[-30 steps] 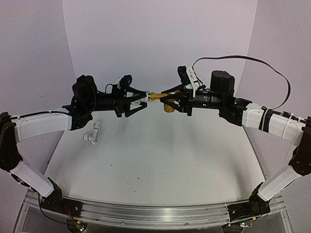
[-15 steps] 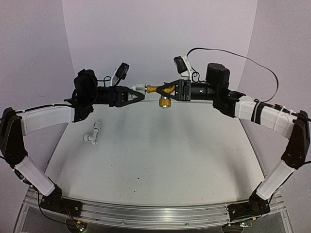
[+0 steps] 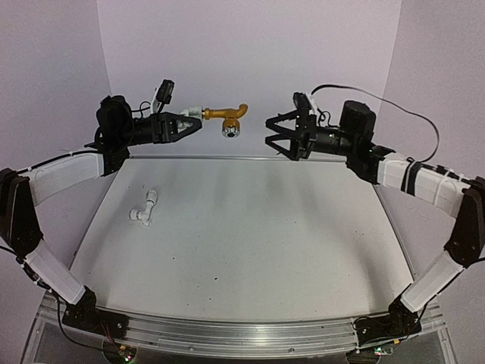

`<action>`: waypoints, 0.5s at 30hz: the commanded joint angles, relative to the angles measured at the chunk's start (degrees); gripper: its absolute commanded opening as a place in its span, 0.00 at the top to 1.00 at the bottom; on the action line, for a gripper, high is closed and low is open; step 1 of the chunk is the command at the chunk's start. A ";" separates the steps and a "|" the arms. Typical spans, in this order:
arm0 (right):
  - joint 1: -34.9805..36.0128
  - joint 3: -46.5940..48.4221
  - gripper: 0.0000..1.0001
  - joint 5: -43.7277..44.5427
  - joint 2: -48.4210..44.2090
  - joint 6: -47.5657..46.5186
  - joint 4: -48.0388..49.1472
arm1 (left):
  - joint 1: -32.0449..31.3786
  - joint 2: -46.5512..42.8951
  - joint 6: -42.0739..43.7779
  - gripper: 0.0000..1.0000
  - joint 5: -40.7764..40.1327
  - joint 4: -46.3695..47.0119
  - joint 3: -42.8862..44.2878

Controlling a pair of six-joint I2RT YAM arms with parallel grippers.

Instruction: Install the water faucets

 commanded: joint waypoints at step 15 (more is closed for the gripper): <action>14.85 -1.57 0.02 32.72 -2.04 -102.93 -2.91 | -0.88 -11.34 -43.09 1.00 -1.31 1.44 -12.68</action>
